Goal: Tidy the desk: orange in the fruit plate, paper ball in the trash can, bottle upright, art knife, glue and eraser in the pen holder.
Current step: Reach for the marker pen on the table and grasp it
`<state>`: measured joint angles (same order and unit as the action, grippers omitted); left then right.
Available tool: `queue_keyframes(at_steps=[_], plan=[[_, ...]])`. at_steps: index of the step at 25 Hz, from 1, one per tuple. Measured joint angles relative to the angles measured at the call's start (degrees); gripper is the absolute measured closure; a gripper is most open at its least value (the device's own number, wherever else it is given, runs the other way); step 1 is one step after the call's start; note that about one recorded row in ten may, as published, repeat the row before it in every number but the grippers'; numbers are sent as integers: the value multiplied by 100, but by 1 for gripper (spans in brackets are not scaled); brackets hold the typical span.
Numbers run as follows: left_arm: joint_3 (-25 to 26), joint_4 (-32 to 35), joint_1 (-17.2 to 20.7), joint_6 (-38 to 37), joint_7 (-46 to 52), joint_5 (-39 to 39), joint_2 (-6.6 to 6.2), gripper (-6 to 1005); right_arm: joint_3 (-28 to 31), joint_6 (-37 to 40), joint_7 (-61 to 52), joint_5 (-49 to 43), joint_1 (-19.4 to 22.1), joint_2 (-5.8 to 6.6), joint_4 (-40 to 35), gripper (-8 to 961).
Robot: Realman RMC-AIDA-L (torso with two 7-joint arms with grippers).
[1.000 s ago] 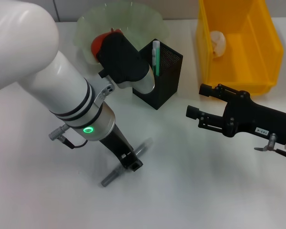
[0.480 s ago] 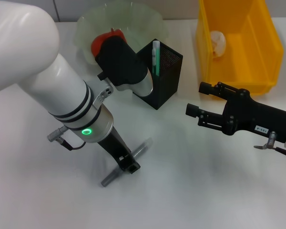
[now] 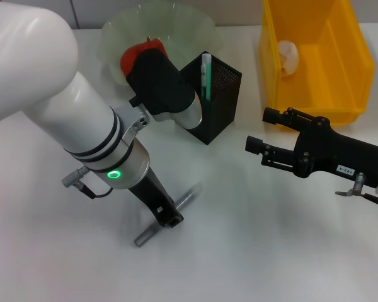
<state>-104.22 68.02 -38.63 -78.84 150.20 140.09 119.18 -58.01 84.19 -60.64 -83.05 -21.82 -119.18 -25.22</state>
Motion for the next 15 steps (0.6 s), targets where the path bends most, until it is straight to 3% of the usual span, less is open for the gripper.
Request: queue_keyframes(at_steps=[15], plan=[[-20,-7,-14,0,-106,0,0,709,0,0,0,0,-8,0,0,169]])
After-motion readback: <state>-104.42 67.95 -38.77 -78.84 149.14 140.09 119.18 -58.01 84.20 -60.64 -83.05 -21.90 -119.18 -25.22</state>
